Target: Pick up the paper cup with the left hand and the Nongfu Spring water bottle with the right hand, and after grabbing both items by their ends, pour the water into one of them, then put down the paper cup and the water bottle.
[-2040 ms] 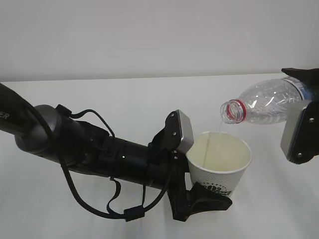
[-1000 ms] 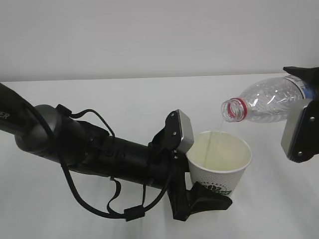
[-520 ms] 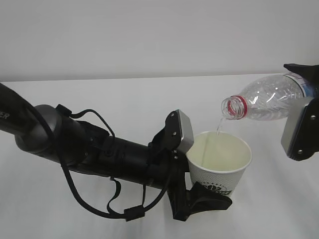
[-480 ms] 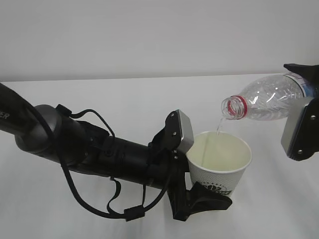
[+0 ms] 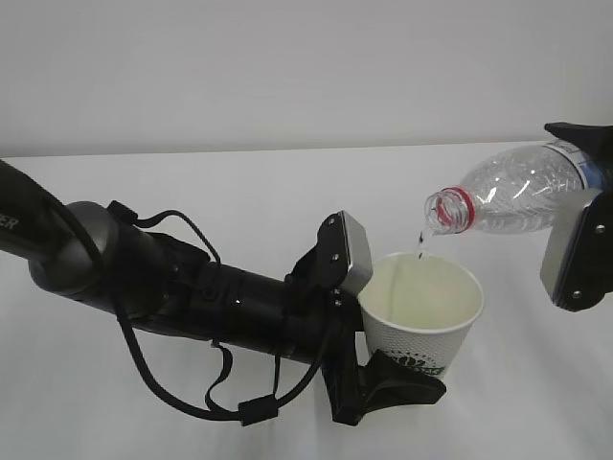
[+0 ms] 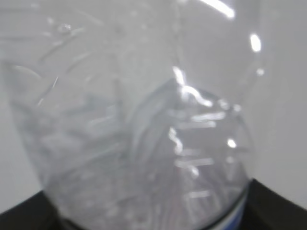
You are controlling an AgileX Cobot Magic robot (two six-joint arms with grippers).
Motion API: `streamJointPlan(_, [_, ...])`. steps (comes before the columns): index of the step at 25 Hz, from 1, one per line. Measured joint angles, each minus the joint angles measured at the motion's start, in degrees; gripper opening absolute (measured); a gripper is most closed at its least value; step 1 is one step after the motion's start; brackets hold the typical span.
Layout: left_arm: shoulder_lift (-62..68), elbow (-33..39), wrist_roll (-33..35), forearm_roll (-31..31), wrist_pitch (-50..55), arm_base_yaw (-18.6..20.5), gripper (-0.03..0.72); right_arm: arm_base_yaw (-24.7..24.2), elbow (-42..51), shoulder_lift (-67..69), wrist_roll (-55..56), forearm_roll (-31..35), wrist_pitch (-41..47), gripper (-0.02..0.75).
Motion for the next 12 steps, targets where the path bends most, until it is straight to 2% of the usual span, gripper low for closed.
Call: streamJointPlan(12, [0.0, 0.0, 0.0, -0.1, 0.0, 0.0, 0.550, 0.0, 0.0, 0.0, -0.1, 0.0, -1.0, 0.484])
